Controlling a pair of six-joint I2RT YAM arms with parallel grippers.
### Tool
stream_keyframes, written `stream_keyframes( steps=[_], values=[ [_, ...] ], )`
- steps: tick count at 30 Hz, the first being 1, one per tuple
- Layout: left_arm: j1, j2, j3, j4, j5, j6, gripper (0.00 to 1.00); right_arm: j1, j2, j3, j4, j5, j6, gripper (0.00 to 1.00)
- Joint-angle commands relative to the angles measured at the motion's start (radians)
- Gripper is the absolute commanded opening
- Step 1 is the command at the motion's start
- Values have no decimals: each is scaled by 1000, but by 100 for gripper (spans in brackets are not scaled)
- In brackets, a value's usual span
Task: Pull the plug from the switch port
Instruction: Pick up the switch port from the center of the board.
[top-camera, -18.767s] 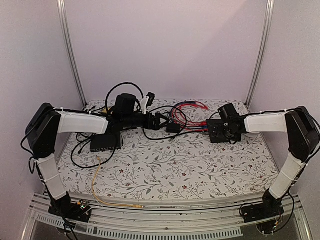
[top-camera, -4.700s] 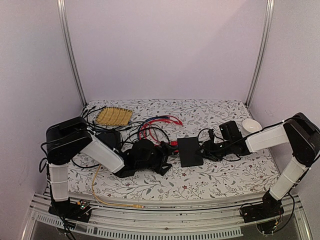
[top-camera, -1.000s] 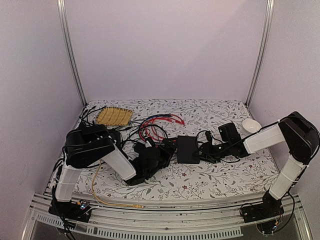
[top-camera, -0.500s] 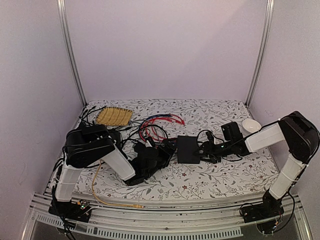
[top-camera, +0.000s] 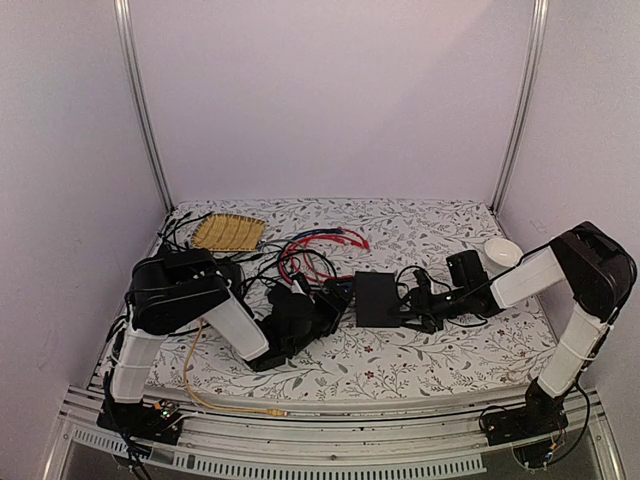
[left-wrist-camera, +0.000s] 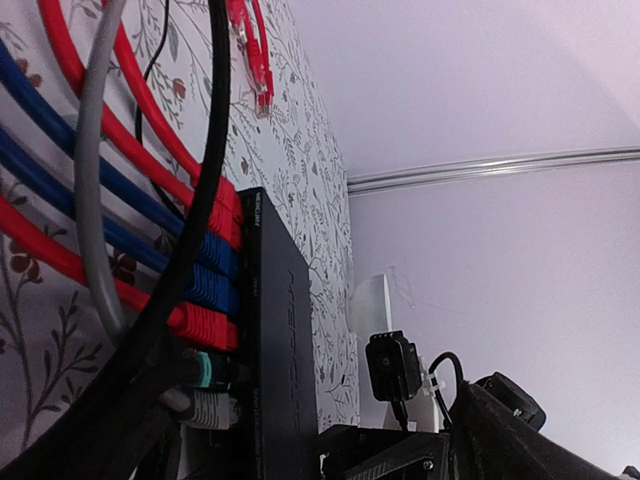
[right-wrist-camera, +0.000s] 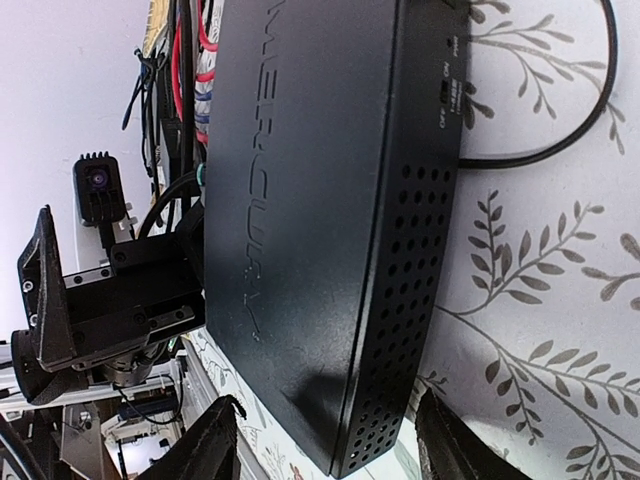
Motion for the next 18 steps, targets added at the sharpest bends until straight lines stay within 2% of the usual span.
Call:
stream_keyframes(
  steps=[1,11,18],
  values=[
    [20,8,-13,6,6,37,95,-14,29,-37,49,-33,30,59],
    [22,-1,2,8,24,30,94,-20,83,-86,212,-89,136,60],
    [22,-4,4,7,35,21,94,-20,106,-94,268,-102,181,61]
  ],
)
